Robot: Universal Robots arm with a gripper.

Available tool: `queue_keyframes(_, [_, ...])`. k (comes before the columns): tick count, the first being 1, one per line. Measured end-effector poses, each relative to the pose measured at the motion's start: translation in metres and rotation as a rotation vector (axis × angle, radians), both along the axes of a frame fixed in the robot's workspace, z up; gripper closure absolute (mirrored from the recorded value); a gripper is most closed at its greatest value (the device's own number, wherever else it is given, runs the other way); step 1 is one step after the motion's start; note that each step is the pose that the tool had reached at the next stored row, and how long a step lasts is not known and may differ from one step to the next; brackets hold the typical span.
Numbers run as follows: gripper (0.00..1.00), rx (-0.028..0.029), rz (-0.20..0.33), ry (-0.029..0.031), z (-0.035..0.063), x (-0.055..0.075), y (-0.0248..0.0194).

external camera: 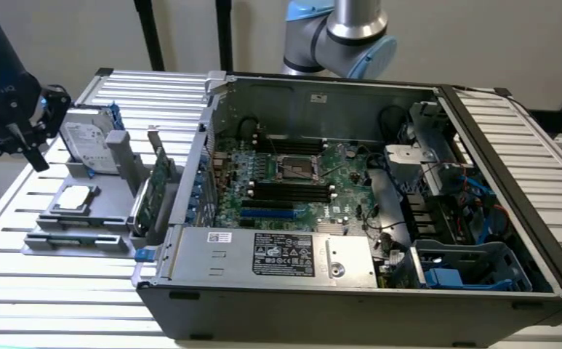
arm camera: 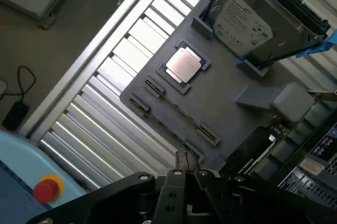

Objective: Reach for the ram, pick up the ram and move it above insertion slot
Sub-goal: 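Pick up the ram and move it above insertion slot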

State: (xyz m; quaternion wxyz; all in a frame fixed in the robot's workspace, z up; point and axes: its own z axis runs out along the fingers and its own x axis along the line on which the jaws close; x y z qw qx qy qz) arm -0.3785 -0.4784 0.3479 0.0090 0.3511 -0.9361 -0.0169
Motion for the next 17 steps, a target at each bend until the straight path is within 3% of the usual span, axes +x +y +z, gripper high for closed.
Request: queue_keyframes(17, [0.89,0.0000,0.310,0.0000,-0.0014,0.0000,0.0000])
